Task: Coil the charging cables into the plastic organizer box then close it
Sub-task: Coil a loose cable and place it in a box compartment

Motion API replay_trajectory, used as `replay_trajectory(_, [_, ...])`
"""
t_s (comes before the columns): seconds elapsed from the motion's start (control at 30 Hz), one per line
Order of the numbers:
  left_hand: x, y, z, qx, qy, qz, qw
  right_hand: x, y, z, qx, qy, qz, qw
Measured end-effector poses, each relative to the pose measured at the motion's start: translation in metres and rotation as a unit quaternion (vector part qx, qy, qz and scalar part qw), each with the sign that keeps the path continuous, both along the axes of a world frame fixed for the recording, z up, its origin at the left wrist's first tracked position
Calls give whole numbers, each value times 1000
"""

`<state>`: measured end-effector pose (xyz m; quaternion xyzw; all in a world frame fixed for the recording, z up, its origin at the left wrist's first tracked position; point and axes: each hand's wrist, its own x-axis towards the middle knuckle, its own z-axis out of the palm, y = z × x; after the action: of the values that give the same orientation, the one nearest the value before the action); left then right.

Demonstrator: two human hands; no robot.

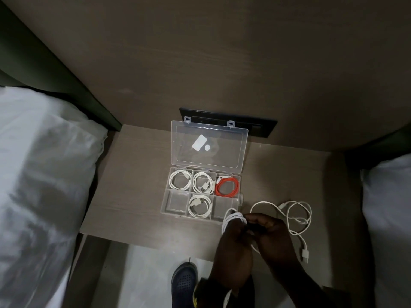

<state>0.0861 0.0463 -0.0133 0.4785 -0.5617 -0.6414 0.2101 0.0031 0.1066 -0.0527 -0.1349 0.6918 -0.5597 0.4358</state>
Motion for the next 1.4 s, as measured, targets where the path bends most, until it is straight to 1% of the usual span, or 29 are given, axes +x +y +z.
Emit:
replay_trajectory(0.03, [3,-2,1,-4,1,32,999,-2,0,2,-13,-22,6,1000])
replay_trajectory(0.1, [11,0,-7,43,52,56,996,-6,0,4,-36,-57,47,997])
replay_trajectory(0.13, [14,-1,-8,87,88,76,989,-7,0,5,-42,-65,63,995])
replay_trajectory(0.17, [16,-2,-10,94,95,97,986,-7,-1,5,-46,-68,69,994])
replay_trajectory(0.2, [15,-2,-13,84,95,114,985,-7,-3,5,-48,-62,68,995])
replay_trajectory(0.27, [13,-2,-18,73,66,153,983,-7,-9,3,-44,-37,58,997])
replay_trajectory(0.33, [8,-2,-20,41,21,182,982,-4,-16,-1,-38,-8,51,998])
replay_trajectory(0.37, [5,-1,-22,13,-7,171,985,-3,-18,-4,-31,6,46,998])
replay_trajectory(0.4, [3,1,-22,-11,-43,138,989,-2,-18,-7,-22,22,41,999])
replay_trajectory(0.43, [0,2,-20,-23,-83,82,993,-2,-16,-11,-13,41,37,998])
replay_trajectory(0.5, [-3,6,-15,-60,-149,-38,986,-6,-10,-17,-6,81,35,996])
replay_trajectory(0.53, [-2,7,-15,-79,-162,-86,980,-9,-8,-19,-7,105,39,994])
replay_trajectory(0.6, [2,4,-9,-87,-147,-128,977,-13,-8,-23,-15,156,64,986])
replay_trajectory(0.63, [5,0,-6,-86,-133,-135,978,-12,-10,-23,-20,173,76,982])
replay_trajectory(0.73, [19,-9,5,-73,-81,-147,983,-7,-21,-24,-3,174,79,982])
replay_trajectory(0.77, [24,-11,6,-67,-56,-145,986,-10,-24,-26,10,181,66,981])
replay_trajectory(0.83, [36,-7,2,-51,-34,-134,989,-25,-29,-31,75,221,48,971])
replay_trajectory(0.87, [42,-6,-3,-37,-45,-111,992,-32,-31,-32,107,255,64,959])
replay_trajectory(0.93, [54,-10,-20,-27,-104,-31,994,-35,-39,-34,126,297,117,939])
replay_trajectory(0.97, [58,-17,-29,-42,-139,9,989,-33,-44,-34,126,297,134,937])
replay_trajectory(1.03, [57,-33,-44,-85,-177,39,980,-28,-53,-36,151,312,163,924])
replay_trajectory(1.1, [51,-48,-57,-155,-190,24,969,-28,-59,-39,177,344,192,902])
replay_trajectory(1.17, [41,-61,-67,-216,-204,-29,954,-30,-62,-41,183,385,211,880])
replay_trajectory(1.3, [28,-75,-78,-249,-214,-124,936,-25,-66,-46,201,451,260,830])
replay_trajectory(1.33, [28,-75,-80,-261,-221,-138,929,-24,-65,-47,209,456,264,824])
replay_trajectory(1.4, [32,-71,-82,-284,-225,-149,920,-21,-62,-47,202,462,261,823])
